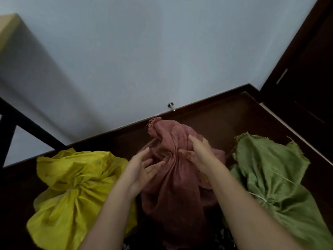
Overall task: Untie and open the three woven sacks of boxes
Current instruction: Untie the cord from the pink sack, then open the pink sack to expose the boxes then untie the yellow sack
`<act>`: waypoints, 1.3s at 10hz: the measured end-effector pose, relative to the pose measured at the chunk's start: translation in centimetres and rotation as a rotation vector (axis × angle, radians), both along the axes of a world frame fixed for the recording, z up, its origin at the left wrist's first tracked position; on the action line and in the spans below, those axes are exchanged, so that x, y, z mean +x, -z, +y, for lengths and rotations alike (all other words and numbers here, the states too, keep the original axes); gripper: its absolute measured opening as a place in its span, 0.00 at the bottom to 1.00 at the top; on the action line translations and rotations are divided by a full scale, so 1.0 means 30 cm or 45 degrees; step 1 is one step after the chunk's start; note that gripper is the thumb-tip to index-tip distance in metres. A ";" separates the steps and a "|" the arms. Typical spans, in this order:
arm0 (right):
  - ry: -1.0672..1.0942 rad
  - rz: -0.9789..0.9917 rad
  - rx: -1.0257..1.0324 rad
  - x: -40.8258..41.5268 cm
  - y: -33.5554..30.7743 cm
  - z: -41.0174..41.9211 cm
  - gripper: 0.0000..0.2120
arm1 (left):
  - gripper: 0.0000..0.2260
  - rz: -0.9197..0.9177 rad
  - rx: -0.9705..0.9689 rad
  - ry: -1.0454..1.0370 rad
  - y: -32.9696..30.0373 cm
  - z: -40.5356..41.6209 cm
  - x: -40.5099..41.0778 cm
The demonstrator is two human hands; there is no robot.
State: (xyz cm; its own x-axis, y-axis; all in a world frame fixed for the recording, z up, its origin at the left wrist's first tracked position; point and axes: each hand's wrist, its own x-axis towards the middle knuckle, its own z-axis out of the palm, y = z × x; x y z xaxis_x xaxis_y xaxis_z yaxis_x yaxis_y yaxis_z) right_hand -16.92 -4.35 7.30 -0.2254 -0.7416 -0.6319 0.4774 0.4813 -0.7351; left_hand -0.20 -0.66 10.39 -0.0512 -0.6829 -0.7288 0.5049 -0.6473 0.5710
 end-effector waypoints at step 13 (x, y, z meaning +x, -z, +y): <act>-0.618 0.143 -0.338 -0.112 -0.743 0.375 0.07 | 0.24 -0.609 -0.446 0.837 -0.537 0.274 -0.052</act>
